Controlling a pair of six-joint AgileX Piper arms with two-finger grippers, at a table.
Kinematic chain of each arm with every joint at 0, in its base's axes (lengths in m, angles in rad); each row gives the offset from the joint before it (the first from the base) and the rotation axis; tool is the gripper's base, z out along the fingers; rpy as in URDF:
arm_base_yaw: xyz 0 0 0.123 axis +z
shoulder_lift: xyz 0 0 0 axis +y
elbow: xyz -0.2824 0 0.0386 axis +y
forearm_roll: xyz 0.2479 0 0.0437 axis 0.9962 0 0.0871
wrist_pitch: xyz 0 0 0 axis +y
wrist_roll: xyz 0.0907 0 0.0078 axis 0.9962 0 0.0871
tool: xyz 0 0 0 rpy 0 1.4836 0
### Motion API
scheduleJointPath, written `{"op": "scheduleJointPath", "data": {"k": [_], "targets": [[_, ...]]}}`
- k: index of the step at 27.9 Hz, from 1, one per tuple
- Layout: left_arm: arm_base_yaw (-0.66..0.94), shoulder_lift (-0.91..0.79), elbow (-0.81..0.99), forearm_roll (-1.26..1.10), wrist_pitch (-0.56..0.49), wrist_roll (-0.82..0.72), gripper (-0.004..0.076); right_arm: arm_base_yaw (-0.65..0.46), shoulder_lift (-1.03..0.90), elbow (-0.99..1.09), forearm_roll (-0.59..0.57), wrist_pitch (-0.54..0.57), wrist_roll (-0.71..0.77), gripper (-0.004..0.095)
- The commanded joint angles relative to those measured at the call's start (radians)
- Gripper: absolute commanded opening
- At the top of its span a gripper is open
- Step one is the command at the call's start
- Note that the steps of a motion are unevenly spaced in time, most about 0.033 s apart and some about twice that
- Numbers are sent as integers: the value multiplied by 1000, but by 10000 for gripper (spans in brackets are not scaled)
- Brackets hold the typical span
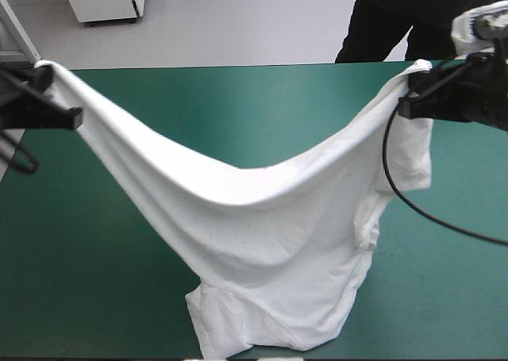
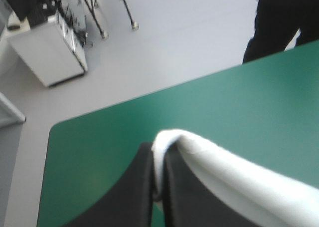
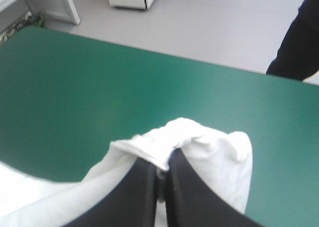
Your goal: Fold the cloth
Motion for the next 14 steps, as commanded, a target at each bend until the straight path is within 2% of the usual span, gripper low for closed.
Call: {"op": "scheduleJointPath", "data": {"k": [1, 9, 14], "targets": [[-6, 137, -11, 46, 26, -38, -22, 2, 114, -14, 11, -71, -39, -16], [-6, 468, -12, 48, 10, -41, -22, 2, 475, -51, 29, -79, -96, -16], [-6, 644, -39, 48, -35, -46, -22, 2, 714, -198, 126, -79, -124, -14]]}}
